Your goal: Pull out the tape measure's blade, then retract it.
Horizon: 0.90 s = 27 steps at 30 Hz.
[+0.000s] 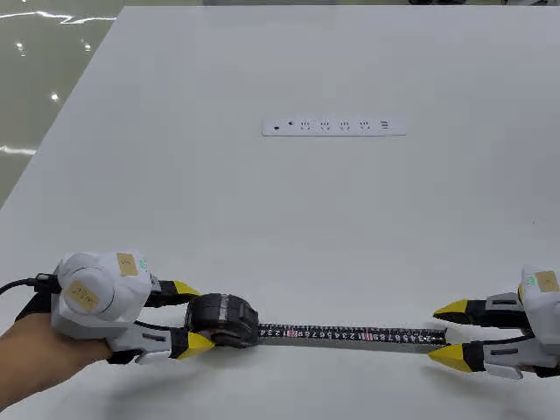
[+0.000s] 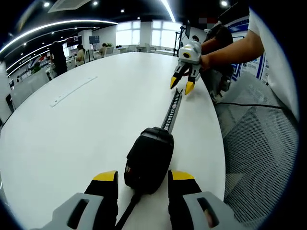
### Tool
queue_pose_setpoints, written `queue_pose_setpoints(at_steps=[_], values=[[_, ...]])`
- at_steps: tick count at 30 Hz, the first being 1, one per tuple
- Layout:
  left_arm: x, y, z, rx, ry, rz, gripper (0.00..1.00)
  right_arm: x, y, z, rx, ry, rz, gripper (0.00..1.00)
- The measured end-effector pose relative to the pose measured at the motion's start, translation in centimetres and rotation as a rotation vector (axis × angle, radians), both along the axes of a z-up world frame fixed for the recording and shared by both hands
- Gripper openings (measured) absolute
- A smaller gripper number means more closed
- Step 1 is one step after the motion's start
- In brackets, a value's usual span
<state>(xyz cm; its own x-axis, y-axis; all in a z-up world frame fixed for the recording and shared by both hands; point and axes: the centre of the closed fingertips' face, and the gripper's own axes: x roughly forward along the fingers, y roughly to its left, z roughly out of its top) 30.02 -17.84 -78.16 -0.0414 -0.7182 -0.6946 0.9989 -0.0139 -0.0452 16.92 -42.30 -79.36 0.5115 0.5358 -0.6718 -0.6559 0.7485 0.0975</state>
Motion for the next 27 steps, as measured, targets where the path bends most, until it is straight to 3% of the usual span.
queue_pose_setpoints(at_steps=[12,16,27], values=[[-0.4,0.5,1.0,-0.036,0.039,0.088,0.46,-0.1,0.9,1.3,0.027,-0.012,-0.048,0.38],[-0.6,0.5,1.6,-0.063,0.062,0.114,0.49,-0.2,0.9,1.5,0.033,0.008,-0.082,0.44],[-1.1,0.8,2.5,-0.072,0.088,0.194,0.59,-0.6,0.5,2.1,0.038,0.001,-0.131,0.51]])
